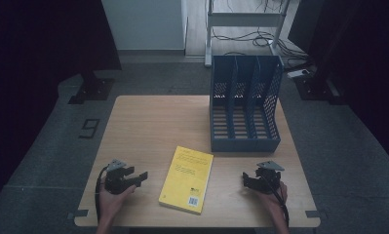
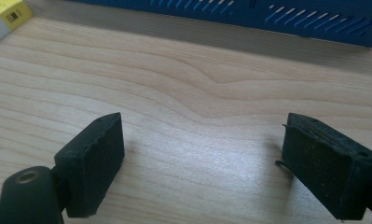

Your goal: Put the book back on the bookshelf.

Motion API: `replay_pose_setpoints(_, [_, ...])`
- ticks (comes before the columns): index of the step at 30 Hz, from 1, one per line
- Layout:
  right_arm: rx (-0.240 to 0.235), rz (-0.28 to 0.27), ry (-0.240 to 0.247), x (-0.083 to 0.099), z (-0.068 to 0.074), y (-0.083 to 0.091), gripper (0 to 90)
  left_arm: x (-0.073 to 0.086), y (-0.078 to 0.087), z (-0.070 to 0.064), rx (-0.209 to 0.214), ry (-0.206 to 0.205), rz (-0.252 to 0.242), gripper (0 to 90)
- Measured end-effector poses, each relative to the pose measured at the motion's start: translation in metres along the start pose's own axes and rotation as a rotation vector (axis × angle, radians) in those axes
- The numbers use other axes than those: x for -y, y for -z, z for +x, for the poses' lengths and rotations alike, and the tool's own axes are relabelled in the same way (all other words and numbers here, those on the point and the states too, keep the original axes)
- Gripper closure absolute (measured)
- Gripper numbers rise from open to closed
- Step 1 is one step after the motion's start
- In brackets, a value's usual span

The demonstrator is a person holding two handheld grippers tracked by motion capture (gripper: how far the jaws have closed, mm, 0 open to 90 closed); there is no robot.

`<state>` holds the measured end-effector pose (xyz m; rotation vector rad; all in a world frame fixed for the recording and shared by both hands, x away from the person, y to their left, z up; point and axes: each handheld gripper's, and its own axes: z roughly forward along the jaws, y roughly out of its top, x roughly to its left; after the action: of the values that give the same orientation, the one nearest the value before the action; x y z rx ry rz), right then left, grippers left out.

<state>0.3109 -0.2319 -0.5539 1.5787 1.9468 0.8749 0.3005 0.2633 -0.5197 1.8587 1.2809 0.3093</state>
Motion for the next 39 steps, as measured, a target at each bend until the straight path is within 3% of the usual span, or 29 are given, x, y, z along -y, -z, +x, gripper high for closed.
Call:
replay_pose_setpoints(4, [-0.002,-0.006,-0.007,-0.002,0.004,0.005,12.9,-0.004,0.002,-0.012,0.055,-0.012,-0.025,29.7])
replay_pose_setpoints(9, [-0.037,-0.057,-0.002,-0.007,0.016,0.010,13.6,-0.004,0.001,-0.025,0.071,-0.043,-0.030,29.7])
replay_pose_setpoints(13, [-0.078,-0.060,0.020,-0.011,0.031,0.010,15.5,-0.004,0.000,-0.029,0.098,-0.040,-0.034,29.7])
replay_pose_setpoints(19, [-0.115,-0.063,0.044,-0.012,0.049,0.009,15.8,-0.003,-0.003,-0.034,0.100,-0.043,-0.035,30.1])
replay_pose_setpoints(29, [-0.175,-0.079,0.029,-0.014,0.078,0.005,15.8,-0.003,-0.007,-0.041,0.129,-0.054,-0.027,30.2])
replay_pose_setpoints(39, [-0.224,-0.073,0.075,-0.017,0.114,-0.005,16.1,-0.003,-0.005,-0.042,0.144,-0.048,-0.035,30.8])
